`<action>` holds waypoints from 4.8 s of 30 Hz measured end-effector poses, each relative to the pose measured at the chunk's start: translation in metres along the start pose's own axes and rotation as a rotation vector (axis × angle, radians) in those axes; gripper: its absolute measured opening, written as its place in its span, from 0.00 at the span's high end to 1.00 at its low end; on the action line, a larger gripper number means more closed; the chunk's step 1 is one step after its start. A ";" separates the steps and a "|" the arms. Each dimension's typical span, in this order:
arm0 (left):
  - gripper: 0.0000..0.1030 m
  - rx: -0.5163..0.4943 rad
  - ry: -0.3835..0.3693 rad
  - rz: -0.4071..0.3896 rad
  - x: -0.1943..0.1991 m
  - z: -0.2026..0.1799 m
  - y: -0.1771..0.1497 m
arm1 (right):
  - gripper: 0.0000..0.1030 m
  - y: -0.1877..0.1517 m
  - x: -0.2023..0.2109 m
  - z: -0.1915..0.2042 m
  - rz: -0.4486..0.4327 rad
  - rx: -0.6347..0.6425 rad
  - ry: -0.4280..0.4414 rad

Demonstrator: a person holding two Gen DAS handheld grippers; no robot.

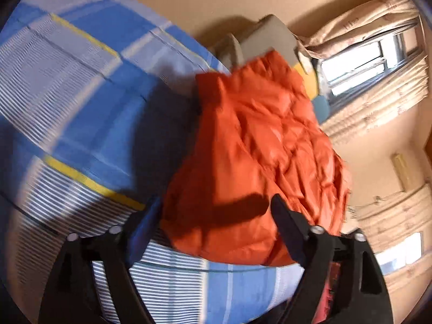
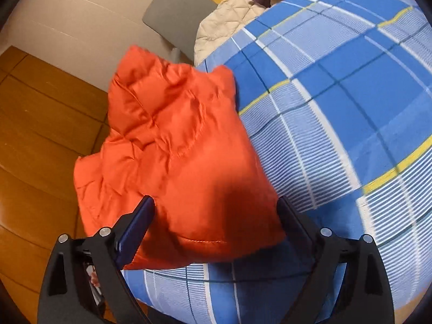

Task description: Fold large clothes

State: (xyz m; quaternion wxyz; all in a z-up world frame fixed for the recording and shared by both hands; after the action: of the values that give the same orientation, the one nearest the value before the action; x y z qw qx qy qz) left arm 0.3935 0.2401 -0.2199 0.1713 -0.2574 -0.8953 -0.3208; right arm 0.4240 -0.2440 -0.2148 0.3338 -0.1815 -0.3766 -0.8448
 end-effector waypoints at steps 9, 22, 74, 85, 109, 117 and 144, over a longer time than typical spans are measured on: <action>0.88 -0.054 -0.051 0.021 0.004 -0.023 -0.009 | 0.75 -0.009 0.013 0.012 0.017 0.054 -0.007; 0.91 -0.096 -0.082 0.040 0.076 -0.022 -0.058 | 0.77 -0.051 0.078 0.005 0.060 0.088 0.014; 1.00 -0.538 0.121 -0.082 0.038 -0.089 0.034 | 0.80 0.006 0.012 0.080 0.069 0.731 -0.226; 1.00 -0.552 0.138 -0.235 0.081 -0.115 0.048 | 0.85 0.021 0.061 0.121 -0.071 0.782 -0.228; 1.00 -0.545 0.248 -0.275 -0.006 -0.141 0.140 | 0.86 0.114 -0.021 0.138 -0.211 0.736 -0.364; 1.00 -0.470 0.371 -0.222 -0.071 -0.097 0.152 | 0.88 0.116 -0.078 0.098 -0.158 0.679 -0.455; 0.98 -0.328 0.233 -0.046 -0.091 -0.055 0.102 | 0.88 0.110 -0.095 0.085 -0.146 0.685 -0.455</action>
State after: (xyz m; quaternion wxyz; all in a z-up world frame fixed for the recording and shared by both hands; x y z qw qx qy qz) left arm 0.5334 0.2391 -0.1732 0.2222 -0.2222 -0.8108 -0.4938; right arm 0.5736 -0.1936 -0.1556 0.2226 -0.2149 -0.7120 -0.6303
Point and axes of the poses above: each gripper's, at about its wrist camera, not at the fingertips, and x roughly against the way its jaws point, z to its left, y to its top, the point moved 10 cm from there along -x, roughly the way its jaws point, and after that the axes turned 13 degrees about -z, right-handed, at the moved point
